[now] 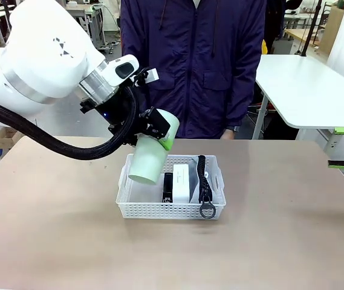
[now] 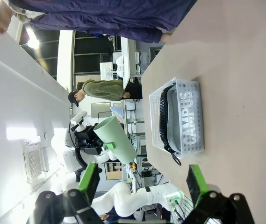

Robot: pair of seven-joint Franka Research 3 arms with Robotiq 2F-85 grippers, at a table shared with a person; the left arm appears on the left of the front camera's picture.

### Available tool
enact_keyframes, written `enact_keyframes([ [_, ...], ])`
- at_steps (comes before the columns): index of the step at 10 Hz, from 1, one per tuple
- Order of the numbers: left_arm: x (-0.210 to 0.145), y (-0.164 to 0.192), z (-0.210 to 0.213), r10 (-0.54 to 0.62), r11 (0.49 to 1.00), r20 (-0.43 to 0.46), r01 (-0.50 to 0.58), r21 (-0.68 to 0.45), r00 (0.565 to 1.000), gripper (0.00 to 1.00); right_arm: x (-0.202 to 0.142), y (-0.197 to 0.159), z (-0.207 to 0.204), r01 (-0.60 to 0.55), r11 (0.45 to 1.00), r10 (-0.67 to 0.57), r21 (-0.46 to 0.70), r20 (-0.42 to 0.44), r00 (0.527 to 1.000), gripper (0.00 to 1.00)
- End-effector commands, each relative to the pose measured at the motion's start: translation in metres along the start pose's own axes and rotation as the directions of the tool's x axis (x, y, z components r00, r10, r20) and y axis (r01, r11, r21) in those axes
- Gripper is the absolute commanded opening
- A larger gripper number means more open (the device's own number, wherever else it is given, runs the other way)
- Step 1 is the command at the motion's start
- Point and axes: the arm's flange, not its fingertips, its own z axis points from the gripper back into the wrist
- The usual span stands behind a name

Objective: Efficiently arrange items inside the basket to fit them all.
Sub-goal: Pick up the Reusable plastic cup and place it inside the Organizing basket.

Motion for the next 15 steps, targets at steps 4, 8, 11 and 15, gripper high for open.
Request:
enact_keyframes([
  [4,0.027,-0.005,-0.039,0.342,0.927,0.008,-0.339,0.162,0.94,0.88,-0.001,0.005,0.001,0.011,1.0,-0.011,0.007,-0.001,1.0,1.0],
  [8,0.067,0.023,-0.07,0.449,0.857,0.042,-0.443,0.262,0.893,0.88,-0.001,0.005,0.001,0.011,1.0,-0.011,0.007,-0.001,1.0,1.0],
  [11,0.073,0.041,-0.093,0.409,0.852,-0.011,-0.378,0.362,0.912,0.88,-0.001,0.005,0.001,0.011,1.0,-0.011,0.007,-0.001,1.0,1.0],
  [15,0.061,0.062,-0.117,0.418,0.823,-0.07,-0.345,0.451,0.906,0.88,-0.001,0.005,0.001,0.011,1.0,-0.011,0.007,-0.001,1.0,1.0],
])
